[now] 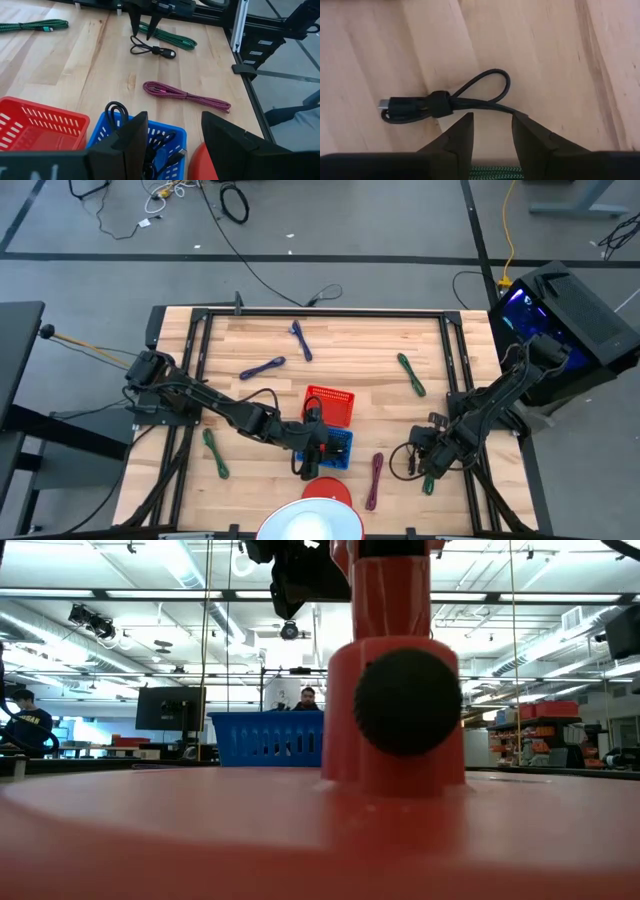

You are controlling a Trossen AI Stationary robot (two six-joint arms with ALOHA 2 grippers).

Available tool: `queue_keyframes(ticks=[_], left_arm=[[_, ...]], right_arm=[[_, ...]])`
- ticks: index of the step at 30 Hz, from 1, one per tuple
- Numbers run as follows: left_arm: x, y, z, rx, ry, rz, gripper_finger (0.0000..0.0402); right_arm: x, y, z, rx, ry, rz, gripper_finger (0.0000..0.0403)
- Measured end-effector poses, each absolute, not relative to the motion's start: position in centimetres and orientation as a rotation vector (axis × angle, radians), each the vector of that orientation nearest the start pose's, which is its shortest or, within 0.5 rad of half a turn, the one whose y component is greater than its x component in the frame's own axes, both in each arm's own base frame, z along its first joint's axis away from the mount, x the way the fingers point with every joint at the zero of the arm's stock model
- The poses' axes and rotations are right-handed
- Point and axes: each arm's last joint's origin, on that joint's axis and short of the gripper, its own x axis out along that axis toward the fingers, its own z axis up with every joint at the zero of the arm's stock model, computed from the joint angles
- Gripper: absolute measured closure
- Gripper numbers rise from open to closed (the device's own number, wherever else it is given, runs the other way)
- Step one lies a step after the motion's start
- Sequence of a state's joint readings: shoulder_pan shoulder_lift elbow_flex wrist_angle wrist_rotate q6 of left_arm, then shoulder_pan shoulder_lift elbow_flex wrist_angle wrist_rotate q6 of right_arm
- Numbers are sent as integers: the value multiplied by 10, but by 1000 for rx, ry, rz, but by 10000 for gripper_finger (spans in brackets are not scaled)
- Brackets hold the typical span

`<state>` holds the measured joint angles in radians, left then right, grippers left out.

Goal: Pick & Place USB Port
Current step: Put the small black USB cable into the blue bin

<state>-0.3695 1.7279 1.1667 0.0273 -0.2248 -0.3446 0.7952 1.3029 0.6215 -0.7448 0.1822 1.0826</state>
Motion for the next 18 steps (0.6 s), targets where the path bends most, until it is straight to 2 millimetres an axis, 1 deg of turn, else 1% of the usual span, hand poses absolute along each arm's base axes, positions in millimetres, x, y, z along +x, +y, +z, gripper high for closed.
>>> queue_keyframes(ticks=[7,12,18], left_arm=[[360,-131,236,-177,522,-33,211],[360,-131,236,-177,521,-31,211],[360,-131,236,-180,521,-31,211]], right_arm=[[142,137,164,214,1326,-187,268],[152,136,173,164,1266,-167,268],[152,132,170,161,1313,-144,268]])
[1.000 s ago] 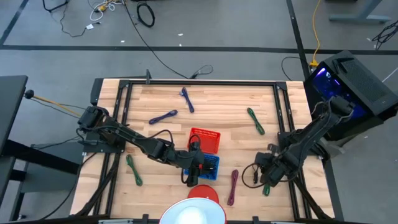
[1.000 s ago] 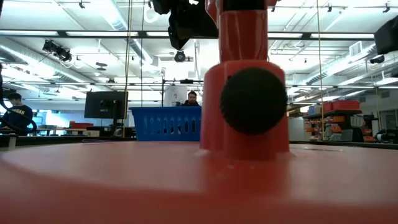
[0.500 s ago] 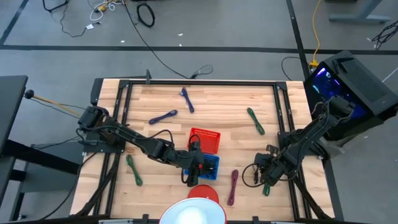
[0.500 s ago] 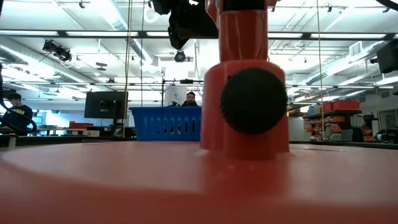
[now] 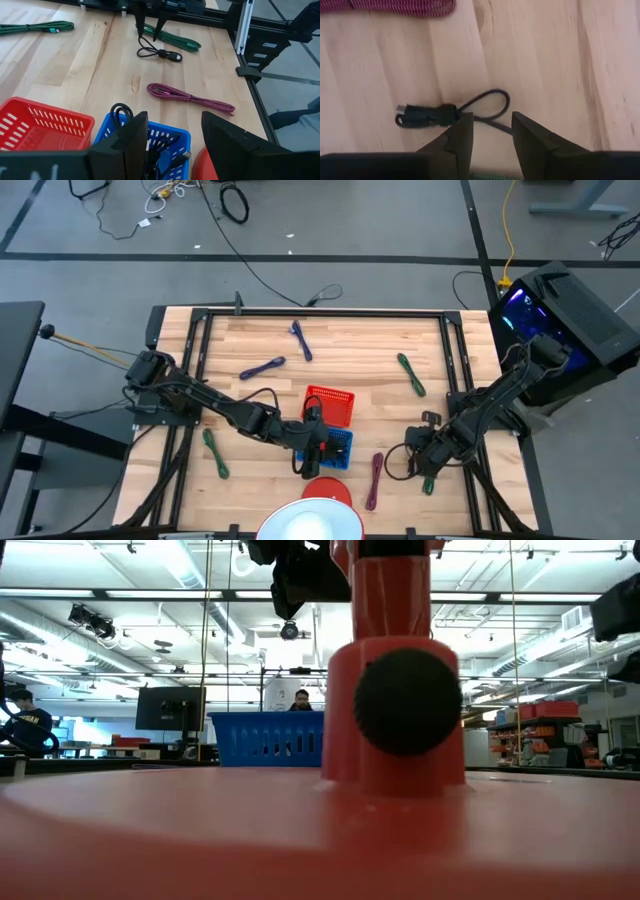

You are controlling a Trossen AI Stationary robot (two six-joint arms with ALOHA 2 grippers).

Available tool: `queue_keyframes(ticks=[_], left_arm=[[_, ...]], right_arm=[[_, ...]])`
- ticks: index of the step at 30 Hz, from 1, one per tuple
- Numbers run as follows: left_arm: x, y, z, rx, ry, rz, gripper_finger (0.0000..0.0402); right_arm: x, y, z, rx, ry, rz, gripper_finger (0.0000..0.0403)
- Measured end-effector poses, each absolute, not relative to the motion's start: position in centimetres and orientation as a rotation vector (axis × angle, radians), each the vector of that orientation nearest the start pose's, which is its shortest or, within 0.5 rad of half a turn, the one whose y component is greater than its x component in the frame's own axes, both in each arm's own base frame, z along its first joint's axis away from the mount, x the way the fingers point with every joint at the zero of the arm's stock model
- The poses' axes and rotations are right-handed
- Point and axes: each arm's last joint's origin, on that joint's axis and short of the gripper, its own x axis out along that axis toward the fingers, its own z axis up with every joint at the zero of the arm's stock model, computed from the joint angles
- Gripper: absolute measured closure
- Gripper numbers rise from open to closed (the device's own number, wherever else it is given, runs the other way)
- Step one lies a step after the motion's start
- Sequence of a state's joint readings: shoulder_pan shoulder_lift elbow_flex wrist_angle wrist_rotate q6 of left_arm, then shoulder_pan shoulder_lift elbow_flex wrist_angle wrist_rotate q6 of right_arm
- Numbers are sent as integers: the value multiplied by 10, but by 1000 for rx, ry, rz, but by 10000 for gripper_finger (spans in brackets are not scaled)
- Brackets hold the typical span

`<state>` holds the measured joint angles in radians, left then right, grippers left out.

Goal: Pick & Place USB Port
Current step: Put the small black USB cable into the blue bin

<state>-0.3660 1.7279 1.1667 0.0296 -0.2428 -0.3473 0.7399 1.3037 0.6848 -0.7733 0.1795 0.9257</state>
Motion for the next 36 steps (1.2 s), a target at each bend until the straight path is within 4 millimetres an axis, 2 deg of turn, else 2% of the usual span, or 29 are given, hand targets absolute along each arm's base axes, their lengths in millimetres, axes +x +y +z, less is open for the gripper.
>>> queue_keyframes(ticks=[12,23,30,33,36], left_arm=[[360,-131,236,-179,521,-31,211],[360,-131,236,-178,521,-31,211],[360,-131,236,-178,521,-31,211],[360,-131,236,-178,521,-31,211],[360,-131,236,-178,521,-31,211]], right_arm=[[147,127,152,165,1316,-137,268],[143,127,150,151,1376,-89,268],[144,126,150,129,1353,-103,270],[144,126,150,114,1351,-96,293],[144,126,150,93,1352,-78,350]])
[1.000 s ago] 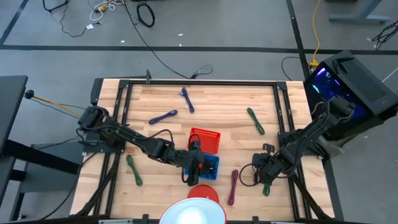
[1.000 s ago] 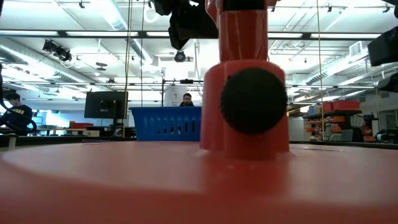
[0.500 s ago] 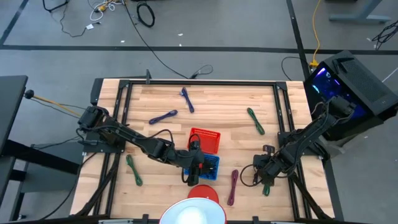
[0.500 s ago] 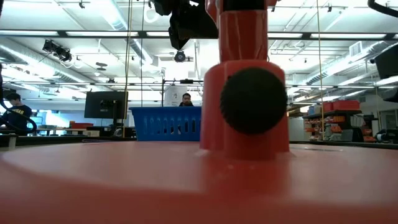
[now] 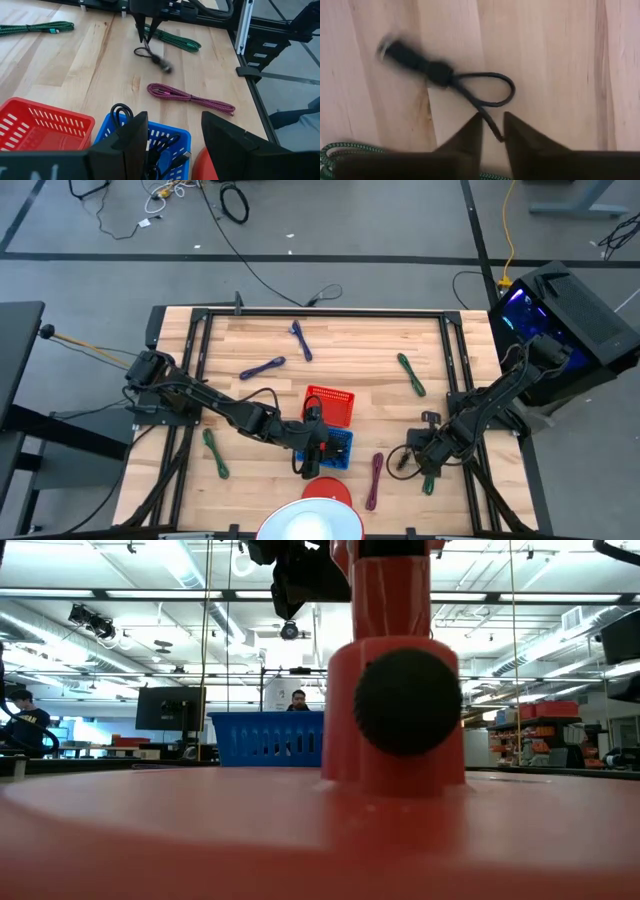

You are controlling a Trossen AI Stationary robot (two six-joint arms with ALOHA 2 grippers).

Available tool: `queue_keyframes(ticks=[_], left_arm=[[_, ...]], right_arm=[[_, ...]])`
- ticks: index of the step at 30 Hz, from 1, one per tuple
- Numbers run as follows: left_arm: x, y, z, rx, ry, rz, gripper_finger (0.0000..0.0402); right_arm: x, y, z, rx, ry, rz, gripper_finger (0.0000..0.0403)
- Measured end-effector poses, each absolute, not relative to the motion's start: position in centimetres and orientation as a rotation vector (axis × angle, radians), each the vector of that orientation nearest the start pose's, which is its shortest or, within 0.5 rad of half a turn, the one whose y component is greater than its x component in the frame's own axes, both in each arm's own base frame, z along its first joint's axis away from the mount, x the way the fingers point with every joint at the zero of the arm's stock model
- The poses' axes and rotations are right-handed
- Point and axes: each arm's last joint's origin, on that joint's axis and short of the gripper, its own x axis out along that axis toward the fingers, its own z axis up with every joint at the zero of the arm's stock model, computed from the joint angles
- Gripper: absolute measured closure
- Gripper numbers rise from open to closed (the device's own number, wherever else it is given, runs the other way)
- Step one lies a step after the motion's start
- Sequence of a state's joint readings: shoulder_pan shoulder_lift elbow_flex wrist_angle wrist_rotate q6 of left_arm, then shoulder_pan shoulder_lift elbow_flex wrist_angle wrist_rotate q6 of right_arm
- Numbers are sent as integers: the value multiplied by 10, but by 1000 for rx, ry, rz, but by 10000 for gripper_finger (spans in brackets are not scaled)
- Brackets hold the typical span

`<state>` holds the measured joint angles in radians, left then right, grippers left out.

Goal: Pick & Place USB Port
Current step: Put the small black USB cable into the blue bin

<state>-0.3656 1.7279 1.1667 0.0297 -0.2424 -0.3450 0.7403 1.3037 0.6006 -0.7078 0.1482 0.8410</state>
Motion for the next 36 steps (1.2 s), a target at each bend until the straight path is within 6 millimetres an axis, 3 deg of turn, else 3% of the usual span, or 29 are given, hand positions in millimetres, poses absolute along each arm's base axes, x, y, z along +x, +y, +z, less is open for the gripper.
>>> queue_keyframes(ticks=[3,13,18,26,33,36], left_arm=[[360,-131,236,-178,521,-31,211],[361,-128,236,-173,514,-4,211],[362,-126,236,-175,511,4,211],[362,-126,236,-179,510,5,211],[363,-122,237,-142,488,94,211],[363,-118,237,-121,472,157,211]], right_arm=[[144,126,150,67,1351,-58,390],[160,107,151,33,1335,-82,400],[178,91,165,-3,1286,-115,401],[198,68,218,23,1095,-100,402],[200,70,287,94,821,19,403],[205,79,301,137,709,88,403]])
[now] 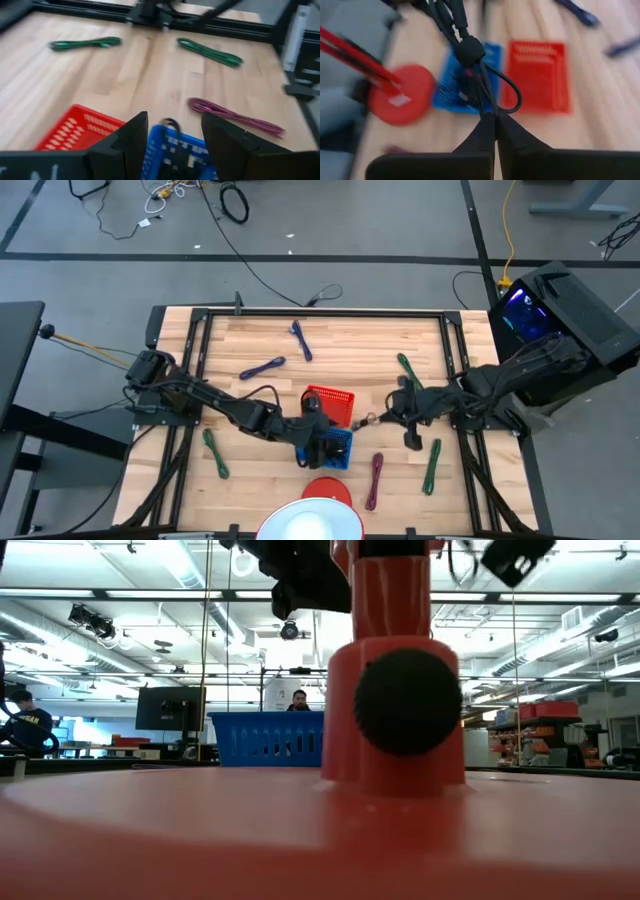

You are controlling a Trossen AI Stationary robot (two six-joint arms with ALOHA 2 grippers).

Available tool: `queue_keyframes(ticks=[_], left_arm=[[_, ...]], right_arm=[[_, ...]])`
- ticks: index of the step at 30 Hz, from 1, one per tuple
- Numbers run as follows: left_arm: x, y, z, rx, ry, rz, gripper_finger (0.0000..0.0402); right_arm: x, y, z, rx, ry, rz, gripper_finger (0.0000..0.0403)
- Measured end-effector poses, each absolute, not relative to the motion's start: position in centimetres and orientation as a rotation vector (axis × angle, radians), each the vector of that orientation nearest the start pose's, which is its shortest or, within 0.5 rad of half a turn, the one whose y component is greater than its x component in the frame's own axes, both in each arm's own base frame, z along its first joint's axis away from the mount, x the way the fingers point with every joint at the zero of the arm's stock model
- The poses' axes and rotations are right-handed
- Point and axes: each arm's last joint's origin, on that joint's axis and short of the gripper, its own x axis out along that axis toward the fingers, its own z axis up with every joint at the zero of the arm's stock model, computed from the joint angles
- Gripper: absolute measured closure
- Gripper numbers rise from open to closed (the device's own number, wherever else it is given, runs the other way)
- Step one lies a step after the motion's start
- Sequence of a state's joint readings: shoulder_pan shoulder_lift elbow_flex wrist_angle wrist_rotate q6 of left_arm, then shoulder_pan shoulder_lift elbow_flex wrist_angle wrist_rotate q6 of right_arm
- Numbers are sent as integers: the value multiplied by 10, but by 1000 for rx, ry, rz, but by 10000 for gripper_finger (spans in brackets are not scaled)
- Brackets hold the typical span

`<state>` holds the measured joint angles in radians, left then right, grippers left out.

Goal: Pick & Place USB Port
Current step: Put the small black USB cable into the blue bin

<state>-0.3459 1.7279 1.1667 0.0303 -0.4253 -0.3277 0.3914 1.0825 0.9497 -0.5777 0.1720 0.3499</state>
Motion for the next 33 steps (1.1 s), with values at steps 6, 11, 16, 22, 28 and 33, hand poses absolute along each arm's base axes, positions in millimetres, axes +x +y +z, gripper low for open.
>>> queue_keyframes(ticks=[6,11,16,22,28,33], left_arm=[[367,-111,239,-86,455,158,211],[371,-114,251,-28,340,110,211],[367,-118,276,34,199,70,211],[365,-119,292,75,81,59,211],[366,-118,298,79,30,64,213],[366,-117,303,90,-22,68,266]], right_arm=[[217,94,306,118,595,176,403],[220,93,306,36,563,138,403],[222,89,306,-2,549,108,403],[226,89,313,-17,471,123,403],[235,93,314,-50,417,153,403],[242,95,307,-63,437,151,403]])
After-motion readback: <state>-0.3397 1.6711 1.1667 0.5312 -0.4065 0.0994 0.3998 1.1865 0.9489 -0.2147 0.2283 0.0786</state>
